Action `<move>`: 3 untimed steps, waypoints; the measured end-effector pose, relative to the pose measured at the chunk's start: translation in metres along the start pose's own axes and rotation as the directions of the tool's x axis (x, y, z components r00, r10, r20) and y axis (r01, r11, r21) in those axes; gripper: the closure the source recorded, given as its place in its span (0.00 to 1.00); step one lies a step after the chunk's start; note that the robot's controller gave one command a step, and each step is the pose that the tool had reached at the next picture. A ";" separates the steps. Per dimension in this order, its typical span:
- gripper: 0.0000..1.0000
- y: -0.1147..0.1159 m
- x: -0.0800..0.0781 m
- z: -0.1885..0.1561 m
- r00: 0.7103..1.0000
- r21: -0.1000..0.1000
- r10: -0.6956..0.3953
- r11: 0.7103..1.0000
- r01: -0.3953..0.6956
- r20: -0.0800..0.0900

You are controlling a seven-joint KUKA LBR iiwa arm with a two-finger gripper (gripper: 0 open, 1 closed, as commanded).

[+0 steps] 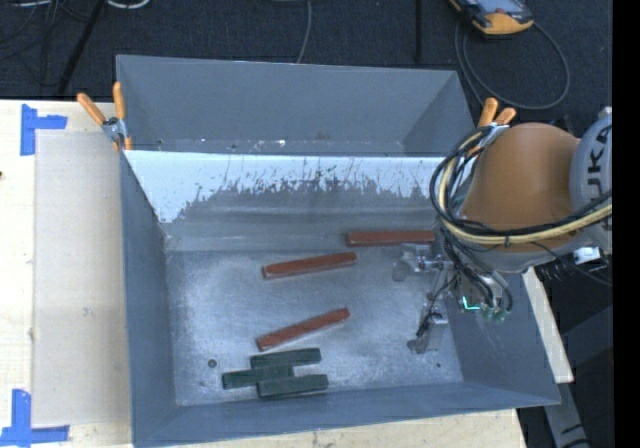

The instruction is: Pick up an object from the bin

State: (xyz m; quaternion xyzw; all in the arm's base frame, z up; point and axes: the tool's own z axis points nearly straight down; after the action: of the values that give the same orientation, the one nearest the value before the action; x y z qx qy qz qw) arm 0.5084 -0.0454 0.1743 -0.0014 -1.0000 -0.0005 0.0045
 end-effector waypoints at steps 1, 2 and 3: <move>0.00 0.000 -0.002 -0.004 1.000 0.001 -0.002 1.000 0.002 0.007; 0.00 0.058 -0.005 0.057 0.990 0.002 -0.144 0.990 0.144 0.010; 0.00 0.083 -0.004 0.057 0.958 0.002 -0.288 0.958 0.288 0.006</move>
Offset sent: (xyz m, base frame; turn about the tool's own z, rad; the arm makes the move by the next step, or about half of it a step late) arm 0.0060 0.1035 -0.1043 -0.2645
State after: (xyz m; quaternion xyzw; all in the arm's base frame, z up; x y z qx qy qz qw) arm 0.5126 0.0372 0.1173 0.1440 -0.9896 -0.0003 0.0014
